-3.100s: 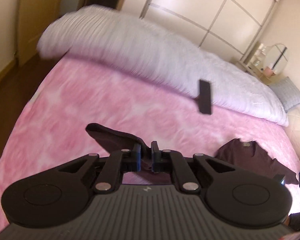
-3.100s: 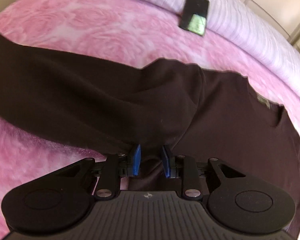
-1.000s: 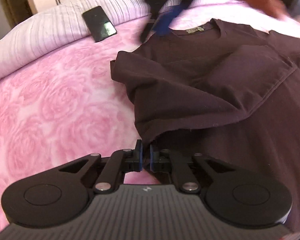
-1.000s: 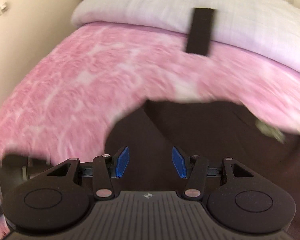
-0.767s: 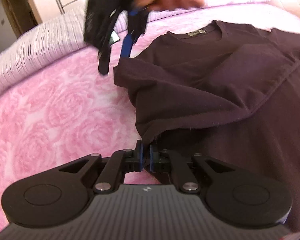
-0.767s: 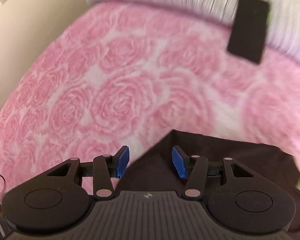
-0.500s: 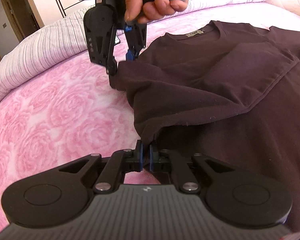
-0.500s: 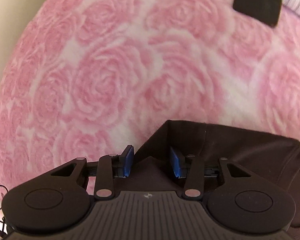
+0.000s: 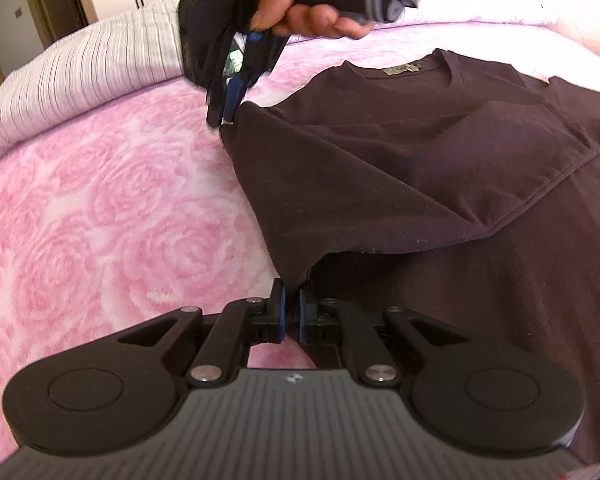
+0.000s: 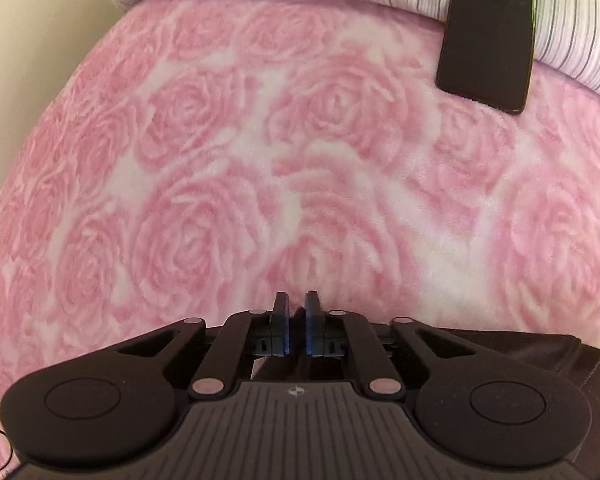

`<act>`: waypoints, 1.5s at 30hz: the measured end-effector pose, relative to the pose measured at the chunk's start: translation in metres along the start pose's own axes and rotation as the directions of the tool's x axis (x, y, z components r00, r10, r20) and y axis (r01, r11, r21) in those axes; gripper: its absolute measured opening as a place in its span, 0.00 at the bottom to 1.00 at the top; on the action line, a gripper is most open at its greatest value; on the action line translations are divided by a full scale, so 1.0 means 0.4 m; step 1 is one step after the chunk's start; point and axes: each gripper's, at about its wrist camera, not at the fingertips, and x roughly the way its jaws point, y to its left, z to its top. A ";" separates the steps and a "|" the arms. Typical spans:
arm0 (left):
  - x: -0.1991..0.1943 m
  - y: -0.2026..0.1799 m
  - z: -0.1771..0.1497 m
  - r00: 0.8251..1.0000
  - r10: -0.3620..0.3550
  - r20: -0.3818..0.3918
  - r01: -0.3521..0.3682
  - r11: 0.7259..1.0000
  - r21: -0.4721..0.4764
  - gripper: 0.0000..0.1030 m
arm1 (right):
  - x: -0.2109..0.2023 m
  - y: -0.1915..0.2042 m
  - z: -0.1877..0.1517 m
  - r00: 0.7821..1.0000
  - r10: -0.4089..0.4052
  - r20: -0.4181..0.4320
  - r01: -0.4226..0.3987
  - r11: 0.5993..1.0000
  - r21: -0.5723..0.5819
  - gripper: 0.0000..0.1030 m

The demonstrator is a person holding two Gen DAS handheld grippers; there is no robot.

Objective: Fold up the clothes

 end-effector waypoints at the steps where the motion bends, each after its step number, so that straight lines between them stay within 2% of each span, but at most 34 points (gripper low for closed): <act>1: -0.003 0.004 0.000 1.000 -0.005 -0.004 0.005 1.000 -0.011 0.05 | -0.019 -0.001 -0.002 0.999 -0.011 0.031 0.011 1.000 -0.002 0.18; 4: -0.020 0.024 -0.008 1.000 -0.004 -0.023 0.003 0.999 -0.039 0.04 | -0.095 -0.008 -0.019 0.991 -0.036 0.126 0.036 0.999 0.005 0.23; 5: -0.025 0.033 -0.014 0.999 -0.002 -0.035 0.000 0.999 -0.051 0.04 | -0.119 -0.015 -0.032 0.988 -0.033 0.148 0.030 0.999 0.021 0.27; 7: -0.038 0.053 -0.030 0.998 0.005 -0.057 -0.009 0.997 -0.076 0.04 | -0.161 -0.027 -0.086 0.985 -0.029 0.172 0.019 0.998 0.056 0.32; 12: -0.080 0.092 -0.043 0.998 0.020 -0.055 -0.025 0.996 -0.082 0.04 | -0.176 -0.043 -0.329 0.989 -0.032 0.146 0.007 0.986 0.168 0.34; 14: -0.090 0.096 -0.036 0.999 0.015 -0.048 -0.018 0.998 -0.064 0.04 | -0.162 -0.061 -0.436 0.993 -0.053 0.107 0.025 0.969 0.245 0.34; 16: -0.099 0.094 -0.027 0.999 0.006 -0.036 -0.008 0.999 -0.036 0.04 | -0.165 -0.075 -0.532 0.992 -0.065 0.110 0.029 0.951 0.306 0.33; 20: -0.119 0.066 0.000 1.000 -0.030 0.001 0.030 0.999 0.029 0.05 | -0.222 -0.082 -0.651 0.986 -0.114 0.123 0.059 0.924 0.379 0.34; 21: -0.123 0.054 0.008 0.999 -0.043 0.011 0.043 0.998 0.049 0.05 | -0.242 -0.082 -0.670 0.983 -0.141 0.119 0.084 0.918 0.387 0.39; 24: -0.129 0.003 0.035 0.996 -0.087 0.027 0.083 0.991 0.100 0.06 | -0.315 -0.103 -0.728 0.968 -0.215 0.127 0.139 0.885 0.444 0.40; 28: -0.154 -0.084 0.081 0.989 -0.138 0.054 0.127 0.979 0.161 0.07 | -0.414 -0.155 -0.804 0.940 -0.308 0.147 0.188 0.827 0.529 0.41; 32: -0.177 -0.170 0.106 0.982 -0.181 0.058 0.165 0.963 0.213 0.07 | -0.513 -0.232 -0.902 0.903 -0.395 0.166 0.215 0.753 0.623 0.44; 35: -0.190 -0.243 0.131 0.979 -0.192 0.063 0.170 0.952 0.255 0.07 | -0.584 -0.311 -1.004 0.867 -0.462 0.185 0.231 0.703 0.673 0.49; 38: -0.196 -0.328 0.163 0.980 -0.187 0.063 0.163 0.946 0.279 0.11 | -0.658 -0.418 -1.118 0.821 -0.539 0.190 0.269 0.658 0.703 0.50; 42: -0.181 -0.462 0.209 0.985 -0.169 0.035 0.153 0.947 0.284 0.33 | -0.759 -0.618 -1.277 0.764 -0.609 0.212 0.249 0.581 0.775 0.61; 43: -0.172 -0.495 0.221 0.985 -0.171 0.023 0.158 0.946 0.282 0.39 | -0.783 -0.677 -1.317 0.757 -0.616 0.216 0.227 0.558 0.798 0.61; 44: -0.160 -0.530 0.234 0.984 -0.176 0.013 0.164 0.938 0.307 0.42 | -0.810 -0.738 -1.361 0.749 -0.624 0.223 0.196 0.531 0.824 0.61; 45: -0.148 -0.565 0.248 0.983 -0.181 0.004 0.170 0.928 0.332 0.50 | -0.835 -0.789 -1.402 0.734 -0.638 0.233 0.165 0.500 0.850 0.62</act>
